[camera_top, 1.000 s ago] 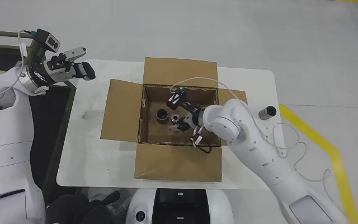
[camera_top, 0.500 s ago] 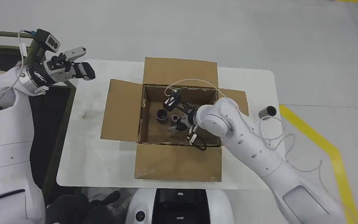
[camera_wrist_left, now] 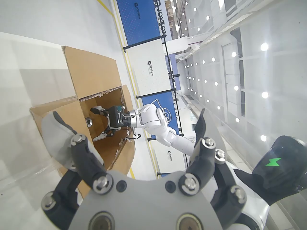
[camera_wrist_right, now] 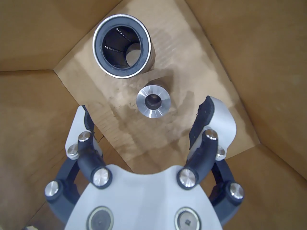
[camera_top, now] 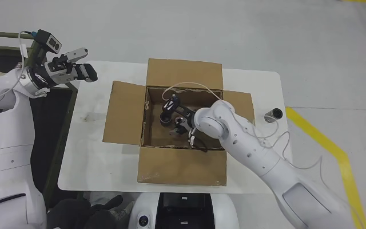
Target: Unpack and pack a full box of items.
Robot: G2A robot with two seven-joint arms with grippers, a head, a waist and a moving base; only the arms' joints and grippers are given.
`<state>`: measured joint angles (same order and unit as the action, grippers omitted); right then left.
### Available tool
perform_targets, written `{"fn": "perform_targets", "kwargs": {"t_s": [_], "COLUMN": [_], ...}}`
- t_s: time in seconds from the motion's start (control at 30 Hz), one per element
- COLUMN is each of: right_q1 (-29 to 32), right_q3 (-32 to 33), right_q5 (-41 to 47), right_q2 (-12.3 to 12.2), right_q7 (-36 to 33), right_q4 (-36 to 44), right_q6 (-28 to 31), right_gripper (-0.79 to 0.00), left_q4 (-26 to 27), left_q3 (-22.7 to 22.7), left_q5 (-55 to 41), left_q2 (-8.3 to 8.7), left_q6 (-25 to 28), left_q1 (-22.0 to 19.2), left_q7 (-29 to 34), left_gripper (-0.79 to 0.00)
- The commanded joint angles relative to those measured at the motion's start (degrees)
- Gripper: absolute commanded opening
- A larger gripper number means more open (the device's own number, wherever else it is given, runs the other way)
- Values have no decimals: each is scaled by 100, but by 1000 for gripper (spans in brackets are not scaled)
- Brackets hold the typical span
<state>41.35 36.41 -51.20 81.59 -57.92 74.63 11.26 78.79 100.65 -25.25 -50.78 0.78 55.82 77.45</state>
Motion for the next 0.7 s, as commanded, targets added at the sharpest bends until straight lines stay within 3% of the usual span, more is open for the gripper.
{"fn": "perform_targets", "kwargs": {"t_s": [0.0, 0.67], "right_q1": [-60, -457], "right_q3": [-49, -284], "right_q5": [40, 311], "right_q2": [42, 360], "right_q7": [-19, -276], "right_q4": [-113, -885], "right_q6": [6, -26], "right_gripper": [0, 0], "left_q4": [0, 0], "left_q3": [0, 0], "left_q5": [0, 0], "left_q2": [0, 0], "left_q6": [0, 0], "left_q1": [0, 0], "left_q7": [0, 0], "left_gripper": [0, 0]}}
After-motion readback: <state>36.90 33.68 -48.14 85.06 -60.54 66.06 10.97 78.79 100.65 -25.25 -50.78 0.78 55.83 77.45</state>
